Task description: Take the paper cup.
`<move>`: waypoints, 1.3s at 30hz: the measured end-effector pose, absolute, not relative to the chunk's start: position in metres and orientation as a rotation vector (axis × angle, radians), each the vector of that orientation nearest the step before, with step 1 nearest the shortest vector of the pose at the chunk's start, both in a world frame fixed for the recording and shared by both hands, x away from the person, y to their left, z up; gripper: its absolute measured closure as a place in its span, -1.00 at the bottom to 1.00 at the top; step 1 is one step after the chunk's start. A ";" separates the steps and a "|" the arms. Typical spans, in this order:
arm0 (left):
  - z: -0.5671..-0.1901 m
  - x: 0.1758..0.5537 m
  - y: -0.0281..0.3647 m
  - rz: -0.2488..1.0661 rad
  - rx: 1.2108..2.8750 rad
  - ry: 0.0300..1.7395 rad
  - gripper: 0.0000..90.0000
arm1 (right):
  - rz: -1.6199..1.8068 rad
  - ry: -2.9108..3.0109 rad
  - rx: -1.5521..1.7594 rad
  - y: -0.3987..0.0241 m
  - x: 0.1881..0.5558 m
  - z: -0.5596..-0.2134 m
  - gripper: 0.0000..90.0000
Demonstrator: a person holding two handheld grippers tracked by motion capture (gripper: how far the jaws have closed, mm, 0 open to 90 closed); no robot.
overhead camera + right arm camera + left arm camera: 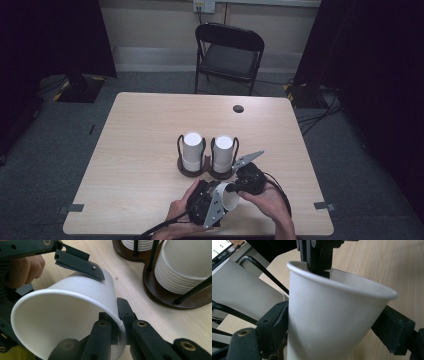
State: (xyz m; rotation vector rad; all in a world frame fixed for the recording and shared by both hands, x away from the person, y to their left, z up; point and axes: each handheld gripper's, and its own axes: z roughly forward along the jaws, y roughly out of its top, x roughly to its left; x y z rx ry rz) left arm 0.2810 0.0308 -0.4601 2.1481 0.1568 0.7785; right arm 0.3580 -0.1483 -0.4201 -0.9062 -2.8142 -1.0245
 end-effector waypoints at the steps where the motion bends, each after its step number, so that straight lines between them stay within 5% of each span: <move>1: -0.460 0.281 0.031 0.777 2.143 0.162 -0.58 | -1.027 -2.802 -0.911 -0.148 0.359 -0.421 0.97; 22: -0.458 0.282 0.028 0.757 2.080 0.212 -0.50 | -1.042 -2.716 -0.976 -0.139 0.360 -0.426 0.96; 39: -0.459 0.291 0.044 0.687 1.997 0.357 -0.48 | -1.168 -2.705 -1.063 -0.143 0.355 -0.422 0.57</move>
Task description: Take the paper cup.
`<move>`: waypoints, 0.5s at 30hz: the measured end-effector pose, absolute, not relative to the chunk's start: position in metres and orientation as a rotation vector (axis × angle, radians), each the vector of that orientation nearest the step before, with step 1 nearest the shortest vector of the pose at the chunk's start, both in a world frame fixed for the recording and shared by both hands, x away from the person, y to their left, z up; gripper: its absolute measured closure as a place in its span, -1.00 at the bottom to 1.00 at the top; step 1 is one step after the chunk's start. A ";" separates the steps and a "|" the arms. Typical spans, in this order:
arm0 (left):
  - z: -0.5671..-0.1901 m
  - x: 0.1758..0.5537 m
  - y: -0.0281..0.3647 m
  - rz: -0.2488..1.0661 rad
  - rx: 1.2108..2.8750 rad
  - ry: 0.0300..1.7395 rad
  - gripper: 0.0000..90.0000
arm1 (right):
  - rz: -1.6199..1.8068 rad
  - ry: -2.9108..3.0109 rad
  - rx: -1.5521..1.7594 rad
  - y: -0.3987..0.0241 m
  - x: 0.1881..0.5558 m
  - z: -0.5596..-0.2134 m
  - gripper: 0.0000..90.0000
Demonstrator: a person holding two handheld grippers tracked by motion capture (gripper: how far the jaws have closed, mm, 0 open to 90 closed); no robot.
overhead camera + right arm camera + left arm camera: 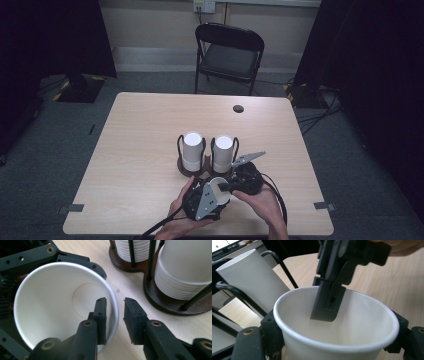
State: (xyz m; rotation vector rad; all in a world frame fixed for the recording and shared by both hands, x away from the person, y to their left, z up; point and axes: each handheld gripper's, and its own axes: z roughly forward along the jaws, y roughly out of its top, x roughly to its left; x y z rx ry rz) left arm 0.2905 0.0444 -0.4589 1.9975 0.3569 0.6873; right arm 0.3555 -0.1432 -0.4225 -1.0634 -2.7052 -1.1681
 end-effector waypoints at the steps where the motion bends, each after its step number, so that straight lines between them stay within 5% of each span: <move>1: -0.459 0.291 0.045 0.671 1.979 0.372 -0.48 | -1.191 -2.701 -1.057 -0.144 0.354 -0.422 0.55; 15: -0.460 0.293 0.055 0.623 1.927 0.471 -0.48 | -1.388 -2.655 -1.066 -0.150 0.345 -0.421 0.53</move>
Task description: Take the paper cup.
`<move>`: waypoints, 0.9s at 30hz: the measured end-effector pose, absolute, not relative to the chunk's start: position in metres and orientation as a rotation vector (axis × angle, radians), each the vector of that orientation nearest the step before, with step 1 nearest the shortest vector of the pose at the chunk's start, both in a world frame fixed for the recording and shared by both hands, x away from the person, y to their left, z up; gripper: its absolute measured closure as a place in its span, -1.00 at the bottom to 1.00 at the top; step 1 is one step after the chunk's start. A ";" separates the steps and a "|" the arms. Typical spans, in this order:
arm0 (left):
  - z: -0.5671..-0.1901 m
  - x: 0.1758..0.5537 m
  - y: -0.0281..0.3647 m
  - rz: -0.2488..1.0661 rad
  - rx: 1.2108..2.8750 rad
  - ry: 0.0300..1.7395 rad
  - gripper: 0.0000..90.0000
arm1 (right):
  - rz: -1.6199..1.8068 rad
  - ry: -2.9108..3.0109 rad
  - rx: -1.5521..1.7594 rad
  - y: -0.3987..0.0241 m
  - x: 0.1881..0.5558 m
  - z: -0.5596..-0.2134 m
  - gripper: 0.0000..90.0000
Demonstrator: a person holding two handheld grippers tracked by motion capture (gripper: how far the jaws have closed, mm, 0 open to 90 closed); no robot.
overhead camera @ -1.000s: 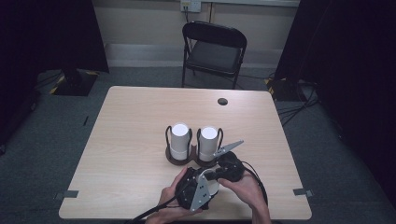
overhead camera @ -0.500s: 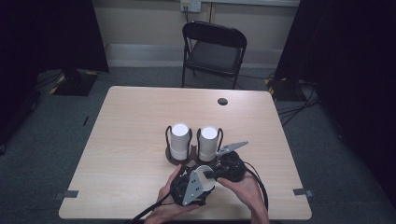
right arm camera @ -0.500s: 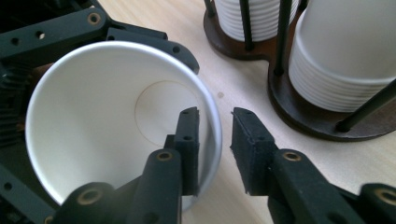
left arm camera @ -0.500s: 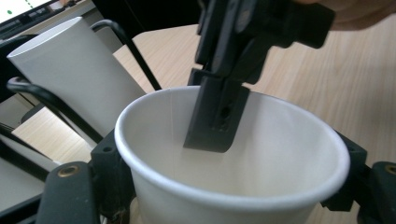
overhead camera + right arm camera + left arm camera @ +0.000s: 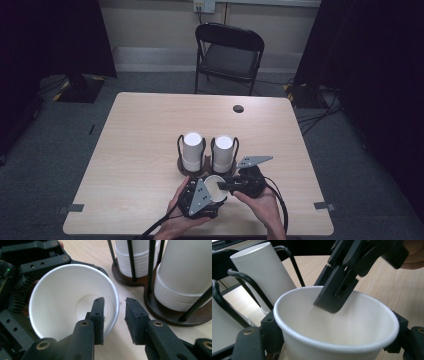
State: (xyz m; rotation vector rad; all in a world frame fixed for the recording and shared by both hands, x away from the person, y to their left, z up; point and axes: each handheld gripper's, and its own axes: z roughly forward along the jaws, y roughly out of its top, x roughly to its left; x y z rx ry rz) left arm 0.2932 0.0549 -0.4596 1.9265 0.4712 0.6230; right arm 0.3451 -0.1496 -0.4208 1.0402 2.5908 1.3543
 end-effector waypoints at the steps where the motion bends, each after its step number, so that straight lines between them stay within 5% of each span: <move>1: -0.459 0.294 0.057 0.623 1.933 0.471 -0.48 | 1.362 2.584 1.046 -0.150 0.345 -0.421 0.53; 27: -0.460 0.297 0.084 0.535 1.809 0.605 -0.48 | 1.592 2.208 1.041 -0.174 0.329 -0.429 0.24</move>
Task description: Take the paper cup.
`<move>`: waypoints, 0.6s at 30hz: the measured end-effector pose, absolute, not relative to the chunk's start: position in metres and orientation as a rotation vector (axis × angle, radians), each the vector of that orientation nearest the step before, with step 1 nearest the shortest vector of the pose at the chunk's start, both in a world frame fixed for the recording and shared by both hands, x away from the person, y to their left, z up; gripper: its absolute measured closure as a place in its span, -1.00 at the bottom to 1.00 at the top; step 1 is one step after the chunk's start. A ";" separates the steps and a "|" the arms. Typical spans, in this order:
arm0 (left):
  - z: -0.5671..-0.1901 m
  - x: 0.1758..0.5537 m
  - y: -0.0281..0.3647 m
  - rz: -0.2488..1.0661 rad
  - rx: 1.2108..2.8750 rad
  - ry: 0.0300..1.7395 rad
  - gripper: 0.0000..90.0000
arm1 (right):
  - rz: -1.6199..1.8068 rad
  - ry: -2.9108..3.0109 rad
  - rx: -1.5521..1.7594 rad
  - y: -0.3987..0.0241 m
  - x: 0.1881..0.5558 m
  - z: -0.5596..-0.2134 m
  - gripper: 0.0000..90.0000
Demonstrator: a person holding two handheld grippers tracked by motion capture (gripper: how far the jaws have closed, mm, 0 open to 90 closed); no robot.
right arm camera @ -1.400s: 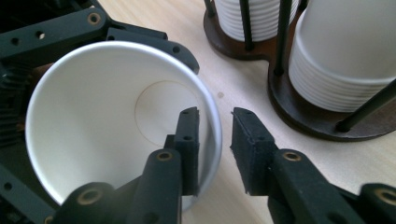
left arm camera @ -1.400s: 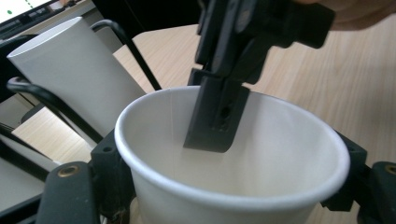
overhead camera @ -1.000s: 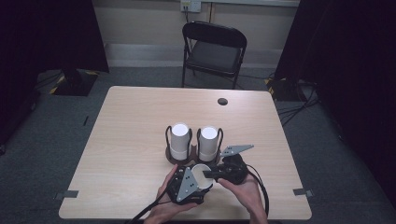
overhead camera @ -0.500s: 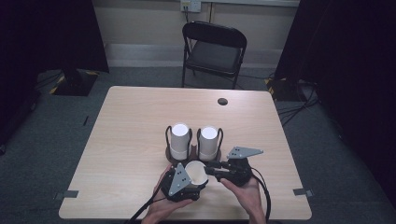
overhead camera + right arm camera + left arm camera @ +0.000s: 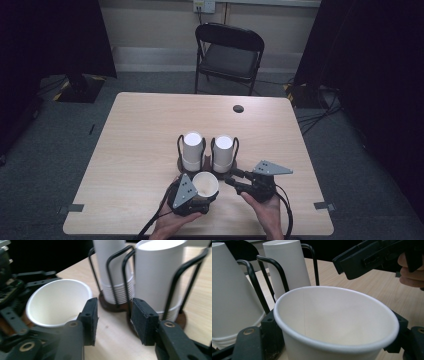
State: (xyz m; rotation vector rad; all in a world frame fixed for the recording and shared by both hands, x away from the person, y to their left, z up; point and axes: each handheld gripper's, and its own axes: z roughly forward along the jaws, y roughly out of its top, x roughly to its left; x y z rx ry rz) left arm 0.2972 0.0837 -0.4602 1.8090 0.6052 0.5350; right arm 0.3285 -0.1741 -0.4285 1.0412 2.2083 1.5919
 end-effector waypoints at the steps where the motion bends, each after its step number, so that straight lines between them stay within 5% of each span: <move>1: -0.460 0.297 0.085 0.535 1.804 0.615 -0.48 | 1.599 2.182 1.046 -0.176 0.328 -0.430 0.21; 18: -0.459 0.303 0.126 0.522 1.719 0.719 -0.48 | 1.600 1.917 1.111 -0.201 0.320 -0.449 -0.13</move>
